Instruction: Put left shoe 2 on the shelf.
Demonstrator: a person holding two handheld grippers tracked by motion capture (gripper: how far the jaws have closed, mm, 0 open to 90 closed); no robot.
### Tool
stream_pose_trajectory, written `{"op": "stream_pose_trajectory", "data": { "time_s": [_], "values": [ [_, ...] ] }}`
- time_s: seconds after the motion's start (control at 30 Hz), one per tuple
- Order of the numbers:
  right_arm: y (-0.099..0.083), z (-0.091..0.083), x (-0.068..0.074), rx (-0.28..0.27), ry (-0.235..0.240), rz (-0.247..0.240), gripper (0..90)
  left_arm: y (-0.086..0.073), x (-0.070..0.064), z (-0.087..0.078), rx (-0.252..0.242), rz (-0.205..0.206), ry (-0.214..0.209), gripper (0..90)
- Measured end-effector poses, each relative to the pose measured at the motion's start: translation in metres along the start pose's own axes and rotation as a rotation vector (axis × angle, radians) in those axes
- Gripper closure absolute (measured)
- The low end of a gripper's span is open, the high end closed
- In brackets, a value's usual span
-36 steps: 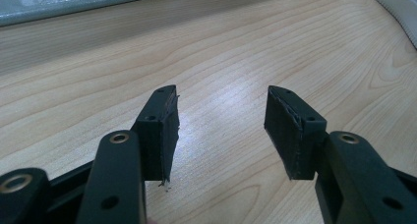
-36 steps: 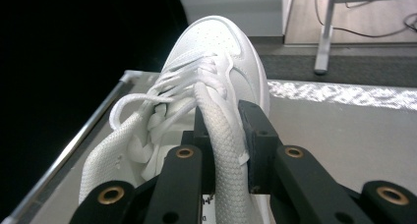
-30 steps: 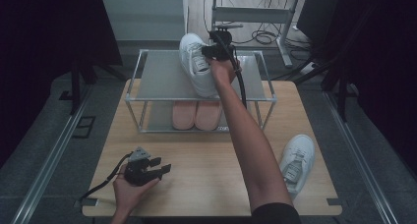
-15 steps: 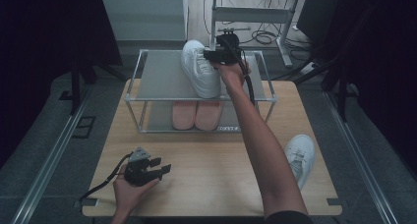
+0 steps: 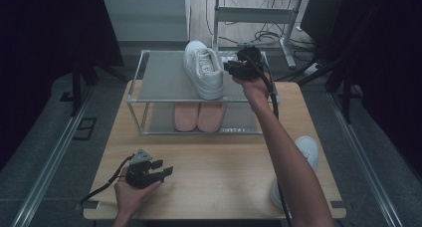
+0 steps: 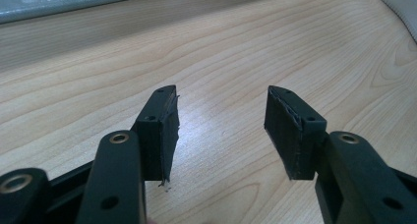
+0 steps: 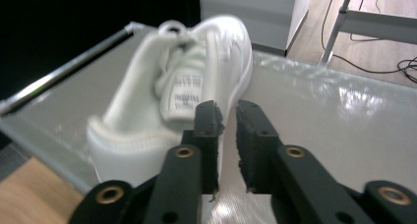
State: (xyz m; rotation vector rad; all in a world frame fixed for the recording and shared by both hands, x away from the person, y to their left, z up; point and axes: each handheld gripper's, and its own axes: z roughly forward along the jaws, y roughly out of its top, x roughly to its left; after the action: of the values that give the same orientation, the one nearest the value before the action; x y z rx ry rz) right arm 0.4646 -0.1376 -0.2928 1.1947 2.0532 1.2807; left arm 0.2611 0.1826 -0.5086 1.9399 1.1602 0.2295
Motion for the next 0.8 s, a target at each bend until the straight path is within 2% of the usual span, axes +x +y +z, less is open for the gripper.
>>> {"op": "stream_pose_trajectory", "data": {
  "time_s": [0.23,0.33,0.43,0.67,0.8],
  "values": [
    [-0.026,0.002,-0.008,0.036,0.023,-0.002,86.3,0.000,0.000,0.001,0.006,0.002,0.005,47.2],
    [-0.034,0.005,-0.009,0.050,0.042,0.010,88.2,-0.001,0.000,0.002,0.005,0.002,0.004,47.3],
    [-0.041,0.008,-0.008,0.067,0.043,0.002,89.9,-0.001,0.000,0.002,0.007,0.005,0.003,47.3],
    [-0.048,0.012,-0.001,0.076,0.053,-0.009,90.0,-0.001,0.000,0.001,0.008,0.008,0.006,47.3],
    [-0.048,0.014,0.003,0.069,0.041,-0.016,90.0,0.000,0.000,0.000,0.005,0.008,0.007,47.3]
  ]
}}
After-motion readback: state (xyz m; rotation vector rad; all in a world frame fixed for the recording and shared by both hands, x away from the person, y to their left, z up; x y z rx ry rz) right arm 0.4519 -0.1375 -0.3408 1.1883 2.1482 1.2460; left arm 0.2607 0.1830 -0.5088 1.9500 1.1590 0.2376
